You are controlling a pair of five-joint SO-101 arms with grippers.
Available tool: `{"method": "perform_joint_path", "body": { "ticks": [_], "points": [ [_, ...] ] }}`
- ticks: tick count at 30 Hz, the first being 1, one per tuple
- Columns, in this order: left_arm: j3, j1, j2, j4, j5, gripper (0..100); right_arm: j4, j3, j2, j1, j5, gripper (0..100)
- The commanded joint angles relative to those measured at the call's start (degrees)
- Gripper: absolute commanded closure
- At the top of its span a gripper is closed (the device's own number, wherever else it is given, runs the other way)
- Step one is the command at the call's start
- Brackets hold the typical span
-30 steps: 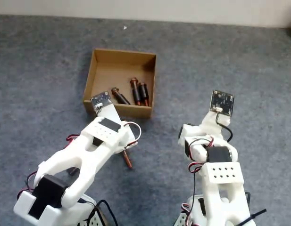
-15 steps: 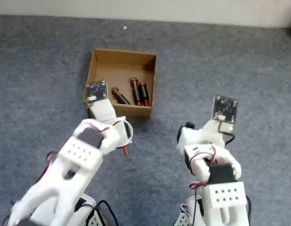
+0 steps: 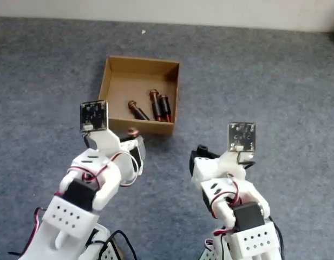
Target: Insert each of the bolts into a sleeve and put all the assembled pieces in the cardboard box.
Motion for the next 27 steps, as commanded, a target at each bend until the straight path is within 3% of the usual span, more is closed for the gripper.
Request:
{"method": "perform_joint_path", "body": {
  "ticks": [1,18,27],
  "points": [
    [-0.3,0.0,-5.3,0.2,-1.2,100,-0.7,0.3,-3.5,-3.5,0.6,99.5],
    [1.8,1.4,-21.6,0.2,-12.1,100,-0.7,10.1,-22.6,-12.7,4.2,99.5],
    [9.5,8.0,-38.9,0.2,-14.6,100,-0.7,10.5,-22.7,-13.8,4.3,99.5]
  ]
}}
